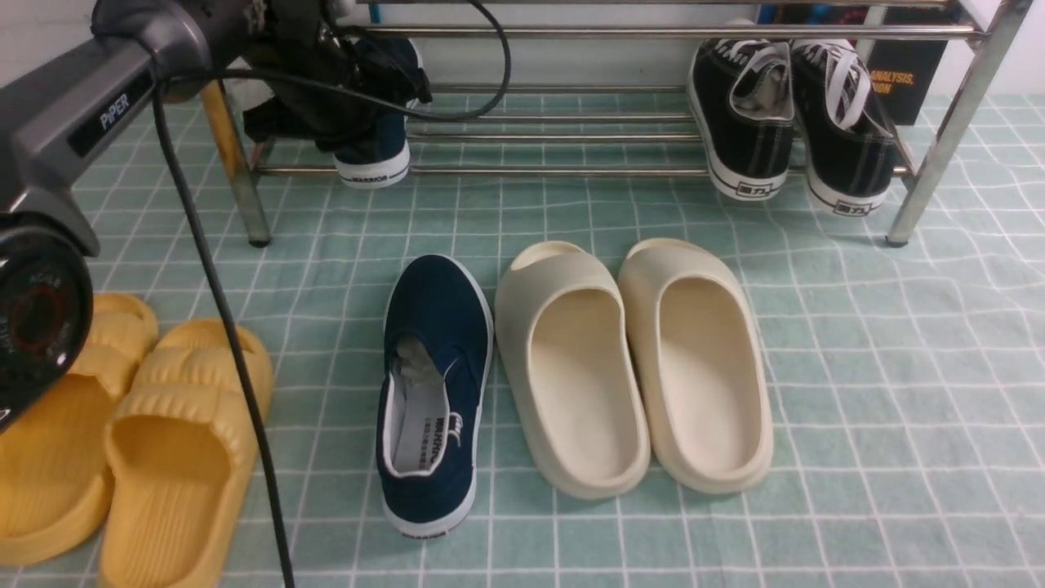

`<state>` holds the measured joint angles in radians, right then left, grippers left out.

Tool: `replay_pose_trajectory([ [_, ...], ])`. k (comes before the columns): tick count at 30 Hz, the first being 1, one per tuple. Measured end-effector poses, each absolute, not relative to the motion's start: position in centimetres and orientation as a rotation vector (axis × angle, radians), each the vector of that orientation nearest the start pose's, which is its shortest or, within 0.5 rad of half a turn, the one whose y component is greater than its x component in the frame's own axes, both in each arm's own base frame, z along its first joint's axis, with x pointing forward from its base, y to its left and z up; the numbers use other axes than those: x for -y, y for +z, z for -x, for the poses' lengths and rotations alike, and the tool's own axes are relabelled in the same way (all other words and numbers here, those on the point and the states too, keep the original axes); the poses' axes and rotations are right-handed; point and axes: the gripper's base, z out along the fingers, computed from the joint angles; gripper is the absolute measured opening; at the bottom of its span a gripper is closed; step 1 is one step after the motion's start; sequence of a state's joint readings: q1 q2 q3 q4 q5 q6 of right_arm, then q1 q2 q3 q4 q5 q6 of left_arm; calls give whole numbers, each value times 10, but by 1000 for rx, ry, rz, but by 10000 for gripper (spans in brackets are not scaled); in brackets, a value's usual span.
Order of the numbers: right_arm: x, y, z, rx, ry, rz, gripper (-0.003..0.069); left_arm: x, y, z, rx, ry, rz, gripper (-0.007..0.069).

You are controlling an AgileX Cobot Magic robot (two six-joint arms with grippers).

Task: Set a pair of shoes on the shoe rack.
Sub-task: Use the left arm to put a shoe into the shoe rack, then use the left arm to grab the shoe closest to it

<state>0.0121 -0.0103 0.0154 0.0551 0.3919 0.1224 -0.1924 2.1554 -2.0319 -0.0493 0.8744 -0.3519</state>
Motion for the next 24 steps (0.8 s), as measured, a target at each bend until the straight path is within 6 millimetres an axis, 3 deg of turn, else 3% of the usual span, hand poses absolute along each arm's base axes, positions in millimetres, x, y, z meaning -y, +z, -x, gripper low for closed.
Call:
replay_pose_trajectory([
  [7,-3,173,-52,-1878,147,-137,246,97,285,-475,-2565,-250,167,-13],
  [16,-3,173,-52,-1878,147,-137,246,91,352,-415,-2662,-248,-52,-13],
  [20,-3,173,-52,-1878,147,-137,246,87,347,-383,-2732,-277,-44,-13],
  [23,-3,173,-52,-1878,147,-137,246,87,314,-352,-2861,-356,-7,-13],
  [24,-3,173,-52,-1878,147,-137,246,87,293,-341,-2904,-391,26,-13],
])
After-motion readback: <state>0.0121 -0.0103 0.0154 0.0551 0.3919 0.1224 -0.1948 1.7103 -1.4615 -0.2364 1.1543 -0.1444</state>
